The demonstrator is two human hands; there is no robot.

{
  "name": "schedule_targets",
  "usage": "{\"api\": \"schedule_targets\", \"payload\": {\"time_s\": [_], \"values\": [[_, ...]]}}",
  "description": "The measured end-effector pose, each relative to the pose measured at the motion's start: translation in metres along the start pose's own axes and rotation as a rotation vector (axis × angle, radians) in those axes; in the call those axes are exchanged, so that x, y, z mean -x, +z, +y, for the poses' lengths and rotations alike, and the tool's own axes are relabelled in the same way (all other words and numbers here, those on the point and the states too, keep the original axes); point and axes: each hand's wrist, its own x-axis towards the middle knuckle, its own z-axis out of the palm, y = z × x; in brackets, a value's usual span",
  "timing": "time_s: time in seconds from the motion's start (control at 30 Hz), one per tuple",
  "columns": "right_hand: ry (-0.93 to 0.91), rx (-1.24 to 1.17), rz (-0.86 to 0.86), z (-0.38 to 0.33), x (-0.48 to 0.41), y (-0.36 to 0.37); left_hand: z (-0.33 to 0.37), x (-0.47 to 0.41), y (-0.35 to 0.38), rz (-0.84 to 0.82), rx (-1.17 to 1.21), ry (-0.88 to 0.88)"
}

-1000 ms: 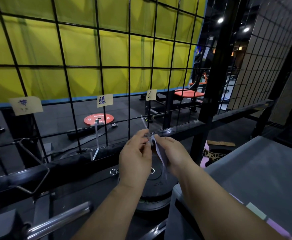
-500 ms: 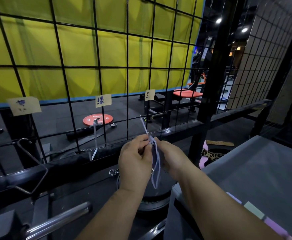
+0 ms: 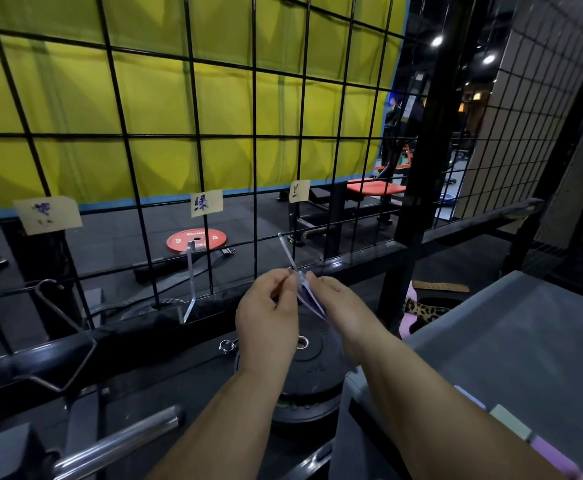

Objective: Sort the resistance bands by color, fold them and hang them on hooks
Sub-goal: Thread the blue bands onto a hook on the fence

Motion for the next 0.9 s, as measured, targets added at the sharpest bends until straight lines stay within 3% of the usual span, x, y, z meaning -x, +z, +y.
{"api": "schedule_targets", "payload": {"time_s": [0.37,0.9], "values": [[0.039,0.056,0.022,0.017,0.002,-0.009,-0.011,-0.008,0.001,-0.008,0.044,-0.124],[0.001,0.055,-0.034,0.034,0.011,-0.015,-0.013,-0.003,0.002,-0.028,-0.197,0.056]]}}
